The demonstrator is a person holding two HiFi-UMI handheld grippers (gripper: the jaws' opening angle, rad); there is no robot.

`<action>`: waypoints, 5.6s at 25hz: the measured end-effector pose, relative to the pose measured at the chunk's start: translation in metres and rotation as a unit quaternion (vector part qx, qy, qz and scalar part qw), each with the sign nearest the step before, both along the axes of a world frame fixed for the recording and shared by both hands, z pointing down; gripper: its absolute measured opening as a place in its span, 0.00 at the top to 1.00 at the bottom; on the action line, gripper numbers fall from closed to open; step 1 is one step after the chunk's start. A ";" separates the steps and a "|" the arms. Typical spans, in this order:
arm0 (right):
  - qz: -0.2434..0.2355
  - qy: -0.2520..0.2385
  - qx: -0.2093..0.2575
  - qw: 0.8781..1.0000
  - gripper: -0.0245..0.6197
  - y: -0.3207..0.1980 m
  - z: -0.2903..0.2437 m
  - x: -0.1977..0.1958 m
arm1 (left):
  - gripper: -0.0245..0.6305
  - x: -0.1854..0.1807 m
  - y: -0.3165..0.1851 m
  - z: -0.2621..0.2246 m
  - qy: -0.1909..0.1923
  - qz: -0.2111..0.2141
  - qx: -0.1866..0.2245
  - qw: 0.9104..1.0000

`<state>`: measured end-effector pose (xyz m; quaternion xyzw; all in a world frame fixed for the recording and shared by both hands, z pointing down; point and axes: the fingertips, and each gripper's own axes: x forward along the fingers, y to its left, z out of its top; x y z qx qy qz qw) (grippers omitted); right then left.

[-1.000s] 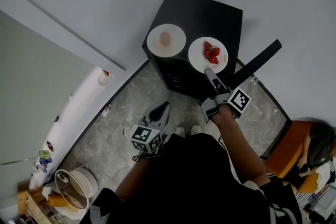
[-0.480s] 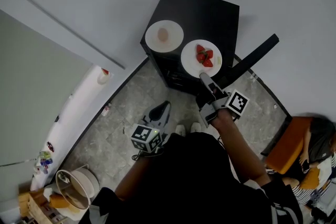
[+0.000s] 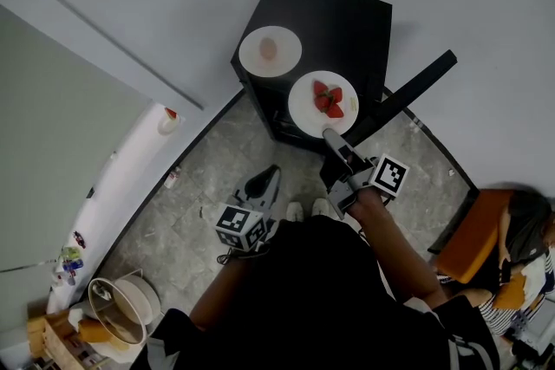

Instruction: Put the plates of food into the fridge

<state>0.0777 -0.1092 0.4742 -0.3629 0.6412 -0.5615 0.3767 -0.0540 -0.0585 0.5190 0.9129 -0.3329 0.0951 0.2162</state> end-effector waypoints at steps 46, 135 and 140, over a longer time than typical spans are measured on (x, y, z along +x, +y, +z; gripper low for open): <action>0.042 0.002 -0.110 0.993 0.89 -0.018 0.159 0.026 | 0.91 -0.013 -0.008 0.013 -0.020 -0.019 -0.018 0.999; 0.197 -0.033 -0.108 0.974 0.79 -0.042 0.156 0.057 | 0.93 -0.010 0.008 0.024 -0.049 -0.006 -0.030 0.998; 0.163 -0.026 -0.085 0.983 0.79 -0.030 0.135 0.044 | 0.93 -0.011 0.011 0.019 -0.032 -0.025 -0.023 0.999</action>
